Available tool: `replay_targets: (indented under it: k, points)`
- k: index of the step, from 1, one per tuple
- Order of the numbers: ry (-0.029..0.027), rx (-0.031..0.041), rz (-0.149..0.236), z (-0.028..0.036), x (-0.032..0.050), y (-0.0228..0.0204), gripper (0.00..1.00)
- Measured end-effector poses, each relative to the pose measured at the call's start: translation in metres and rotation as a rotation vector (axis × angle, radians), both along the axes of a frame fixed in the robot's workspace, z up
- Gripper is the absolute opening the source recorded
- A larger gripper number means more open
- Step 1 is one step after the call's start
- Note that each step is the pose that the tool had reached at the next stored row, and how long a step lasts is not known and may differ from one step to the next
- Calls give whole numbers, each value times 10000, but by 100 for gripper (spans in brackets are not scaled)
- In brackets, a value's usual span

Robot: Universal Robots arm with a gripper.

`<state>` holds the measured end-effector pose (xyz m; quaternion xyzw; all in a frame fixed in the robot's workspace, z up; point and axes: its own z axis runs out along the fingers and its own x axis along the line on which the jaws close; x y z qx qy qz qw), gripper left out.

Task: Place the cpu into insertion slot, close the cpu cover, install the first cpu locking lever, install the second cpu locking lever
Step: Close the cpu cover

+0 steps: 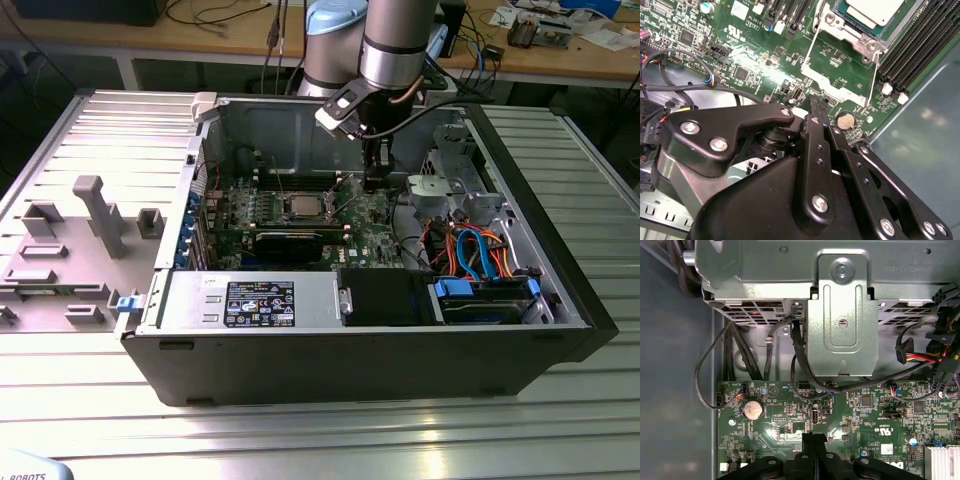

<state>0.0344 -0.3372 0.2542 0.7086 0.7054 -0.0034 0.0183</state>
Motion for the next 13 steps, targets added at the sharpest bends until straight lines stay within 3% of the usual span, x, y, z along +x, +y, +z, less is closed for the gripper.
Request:
replay_targets:
  k: [10, 13]
  points:
    - [3, 2, -1, -19, 0, 0, 11]
    - [27, 0, 0, -36, -4, 0, 11]
